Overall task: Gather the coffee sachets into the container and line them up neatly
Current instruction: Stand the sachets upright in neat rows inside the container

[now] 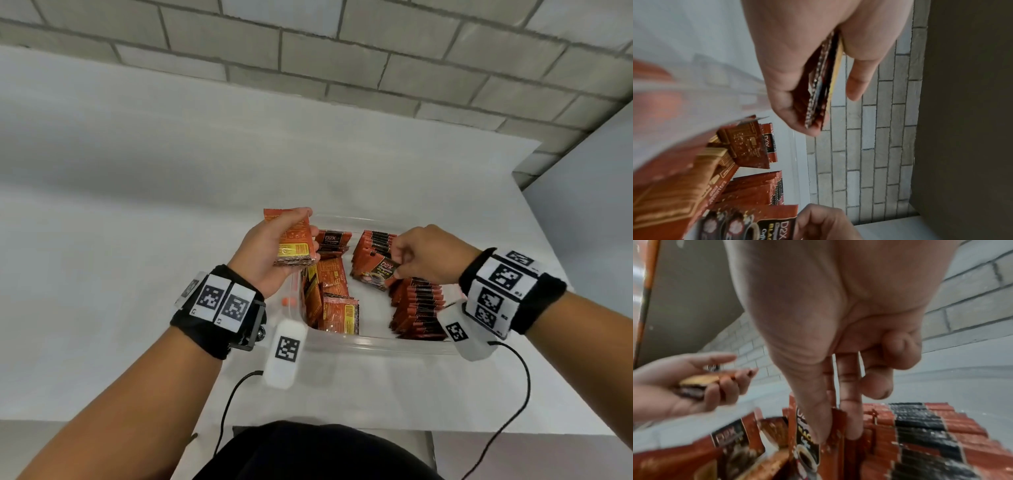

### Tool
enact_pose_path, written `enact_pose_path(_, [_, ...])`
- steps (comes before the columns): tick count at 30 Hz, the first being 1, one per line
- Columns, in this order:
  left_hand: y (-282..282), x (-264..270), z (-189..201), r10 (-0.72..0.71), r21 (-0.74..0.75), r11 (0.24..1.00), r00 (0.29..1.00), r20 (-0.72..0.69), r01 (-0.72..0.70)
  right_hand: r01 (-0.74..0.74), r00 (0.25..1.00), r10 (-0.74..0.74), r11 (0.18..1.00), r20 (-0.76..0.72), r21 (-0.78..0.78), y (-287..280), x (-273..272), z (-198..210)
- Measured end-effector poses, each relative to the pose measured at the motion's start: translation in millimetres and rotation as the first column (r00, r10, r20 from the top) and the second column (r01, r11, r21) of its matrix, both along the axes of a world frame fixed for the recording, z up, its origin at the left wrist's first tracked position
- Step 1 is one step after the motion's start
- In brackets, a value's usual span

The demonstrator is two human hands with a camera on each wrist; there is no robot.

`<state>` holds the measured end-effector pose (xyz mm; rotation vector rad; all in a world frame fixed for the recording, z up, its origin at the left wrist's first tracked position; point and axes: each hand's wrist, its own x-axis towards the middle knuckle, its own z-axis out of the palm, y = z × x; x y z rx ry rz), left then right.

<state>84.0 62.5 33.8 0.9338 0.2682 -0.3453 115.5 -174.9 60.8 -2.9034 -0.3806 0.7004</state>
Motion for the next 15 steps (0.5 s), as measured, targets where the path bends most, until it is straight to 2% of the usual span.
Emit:
enact_pose_path(10, [3, -4, -3, -0.006, -0.033, 0.999, 1.000, 0.018, 0.006, -0.085, 0.996, 0.075, 0.968, -0.048, -0.237, 15, 14, -17])
enact_pose_path(15, [2, -5, -4, -0.005, -0.038, 0.999, 1.000, 0.019, 0.005, -0.169, 0.985, 0.170, 0.923, -0.030, -0.344, 21, 11, -17])
